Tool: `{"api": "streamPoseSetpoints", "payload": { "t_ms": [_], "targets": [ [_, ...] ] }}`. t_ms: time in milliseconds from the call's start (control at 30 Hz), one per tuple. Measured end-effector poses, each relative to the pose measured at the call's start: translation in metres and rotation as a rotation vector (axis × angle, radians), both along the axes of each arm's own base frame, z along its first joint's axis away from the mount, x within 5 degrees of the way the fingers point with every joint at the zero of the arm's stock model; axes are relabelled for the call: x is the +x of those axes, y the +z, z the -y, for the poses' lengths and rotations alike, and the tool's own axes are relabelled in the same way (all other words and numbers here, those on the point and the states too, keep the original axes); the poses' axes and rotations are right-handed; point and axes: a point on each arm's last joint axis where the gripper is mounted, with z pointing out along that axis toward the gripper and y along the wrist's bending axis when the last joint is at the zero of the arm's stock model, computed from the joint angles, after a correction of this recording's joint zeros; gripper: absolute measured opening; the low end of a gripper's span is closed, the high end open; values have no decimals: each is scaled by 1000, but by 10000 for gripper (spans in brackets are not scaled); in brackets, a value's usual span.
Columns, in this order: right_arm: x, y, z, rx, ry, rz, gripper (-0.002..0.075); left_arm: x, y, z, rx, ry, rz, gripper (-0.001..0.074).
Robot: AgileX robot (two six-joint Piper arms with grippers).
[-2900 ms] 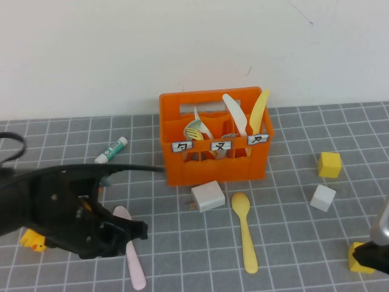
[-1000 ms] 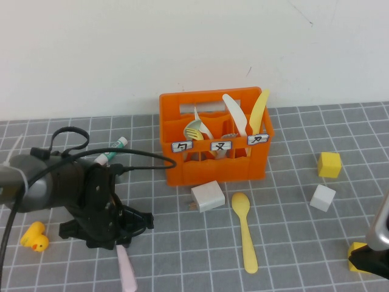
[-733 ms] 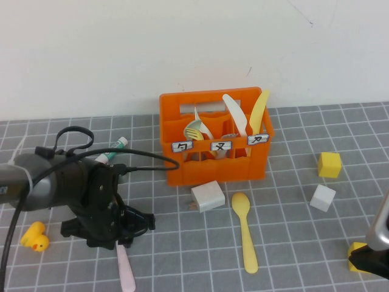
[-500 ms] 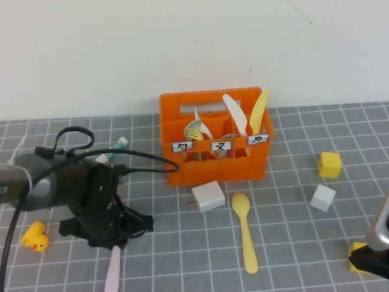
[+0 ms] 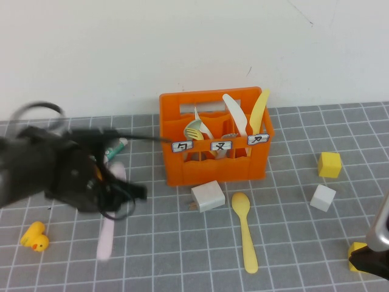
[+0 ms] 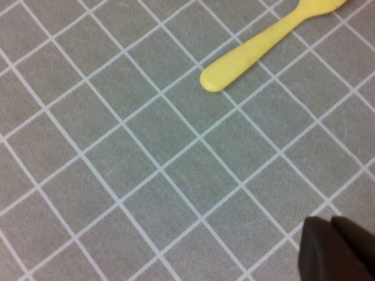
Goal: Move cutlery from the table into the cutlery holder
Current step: Place the spoon on the box
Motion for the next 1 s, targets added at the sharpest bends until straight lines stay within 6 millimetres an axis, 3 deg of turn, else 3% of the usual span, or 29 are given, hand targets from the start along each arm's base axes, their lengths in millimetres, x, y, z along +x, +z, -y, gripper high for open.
{"api": "streamPoseSetpoints", "payload": {
  "t_ms": [133, 300, 467, 633, 1000],
  "targets": [
    [0, 0, 0, 0, 0, 0, -1, -6, 47, -1, -83, -15, 217, 99],
    [0, 0, 0, 2, -1, 0, -1, -3, 105, 4, -260, -60, 637, 99],
    [0, 0, 0, 0, 3, 2, -1, 9, 128, 14, -393, -121, 961, 99],
    [0, 0, 0, -4, 12, 8, -1, 25, 118, 24, -407, -190, 1117, 99],
    [0, 0, 0, -6, 17, 11, -1, 56, 54, 38, -380, -243, 1115, 99]
  ]
}}
